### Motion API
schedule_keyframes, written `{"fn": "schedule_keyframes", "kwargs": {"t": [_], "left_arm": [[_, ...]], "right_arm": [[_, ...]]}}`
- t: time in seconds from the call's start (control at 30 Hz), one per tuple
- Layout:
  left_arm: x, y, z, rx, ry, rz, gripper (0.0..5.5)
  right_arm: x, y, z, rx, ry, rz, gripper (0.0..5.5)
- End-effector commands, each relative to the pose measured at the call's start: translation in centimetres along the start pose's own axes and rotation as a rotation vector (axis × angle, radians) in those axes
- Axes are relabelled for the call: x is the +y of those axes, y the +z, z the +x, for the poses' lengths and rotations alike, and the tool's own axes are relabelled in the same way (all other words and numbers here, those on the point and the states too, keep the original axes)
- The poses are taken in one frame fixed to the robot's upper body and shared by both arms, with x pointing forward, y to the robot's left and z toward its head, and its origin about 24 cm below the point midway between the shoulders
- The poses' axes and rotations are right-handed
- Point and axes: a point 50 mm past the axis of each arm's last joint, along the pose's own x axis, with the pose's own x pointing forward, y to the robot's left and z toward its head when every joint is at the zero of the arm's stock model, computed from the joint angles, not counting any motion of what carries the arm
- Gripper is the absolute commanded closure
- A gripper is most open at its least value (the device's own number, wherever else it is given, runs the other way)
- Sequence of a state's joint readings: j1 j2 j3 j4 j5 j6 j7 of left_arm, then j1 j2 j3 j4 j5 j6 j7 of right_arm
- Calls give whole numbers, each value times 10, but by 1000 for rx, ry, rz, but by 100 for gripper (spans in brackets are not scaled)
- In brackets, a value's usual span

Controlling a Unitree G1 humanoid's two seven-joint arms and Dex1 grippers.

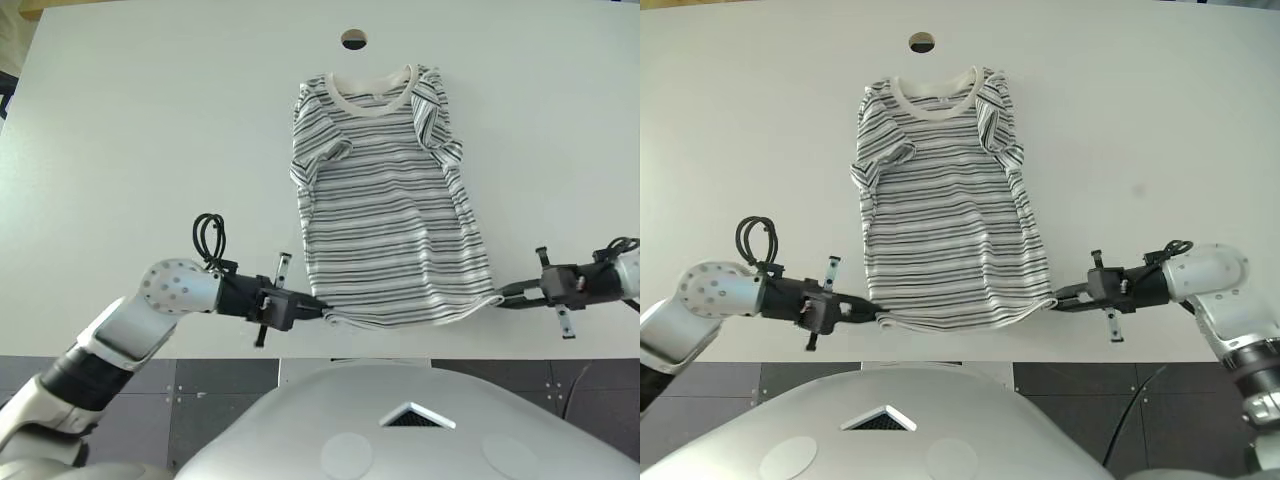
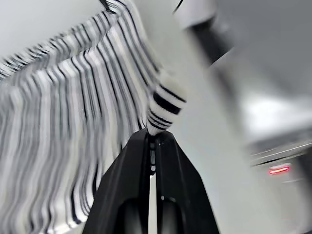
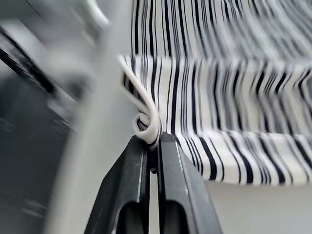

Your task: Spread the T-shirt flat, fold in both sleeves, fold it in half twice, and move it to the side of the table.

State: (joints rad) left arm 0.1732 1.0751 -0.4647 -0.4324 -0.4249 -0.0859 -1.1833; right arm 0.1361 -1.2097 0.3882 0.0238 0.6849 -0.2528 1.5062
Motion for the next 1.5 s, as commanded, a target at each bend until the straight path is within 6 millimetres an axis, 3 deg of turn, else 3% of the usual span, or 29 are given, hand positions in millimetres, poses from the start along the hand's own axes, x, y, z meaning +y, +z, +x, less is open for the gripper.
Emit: {"fn": "schedule_keyframes", "kwargs": {"t": [0.03,0.17,0.3,0.53,0.7,0.87,1.0,1.07,1.13,1.23,1.37,1.43,1.5], "left_arm": [[-9,22,-21,-100,-142,-133,539],[-2,15,-41,-153,7,-94,539],[27,1,-56,-172,301,-24,539],[99,-10,-88,-183,840,91,539],[135,-40,-95,-44,992,77,539],[160,-61,-92,54,1037,8,539],[170,-67,-92,70,1085,-44,500],[175,-66,-95,56,1128,-65,457],[180,-62,-98,20,1170,-86,453],[183,-56,-107,-83,1219,-137,453],[182,-50,-113,-179,1221,-140,453],[172,-39,-101,-222,1107,-22,453],[148,-23,-74,-220,909,135,453]], "right_arm": [[20,39,-12,-84,171,141,540],[14,46,-15,-140,103,106,540],[-21,56,-9,-225,-105,-66,540],[-104,76,-5,-305,-583,-328,540],[-149,72,-1,-242,-765,-377,540],[-180,56,8,-140,-846,-295,540],[-197,47,10,-51,-985,-230,495],[-204,47,8,9,-1093,-229,445],[-208,45,4,83,-1178,-240,418],[-209,42,0,176,-1256,-281,418],[-208,50,1,154,-1273,-398,418],[-203,64,8,78,-1201,-552,418],[-193,72,20,43,-1056,-716,418]]}}
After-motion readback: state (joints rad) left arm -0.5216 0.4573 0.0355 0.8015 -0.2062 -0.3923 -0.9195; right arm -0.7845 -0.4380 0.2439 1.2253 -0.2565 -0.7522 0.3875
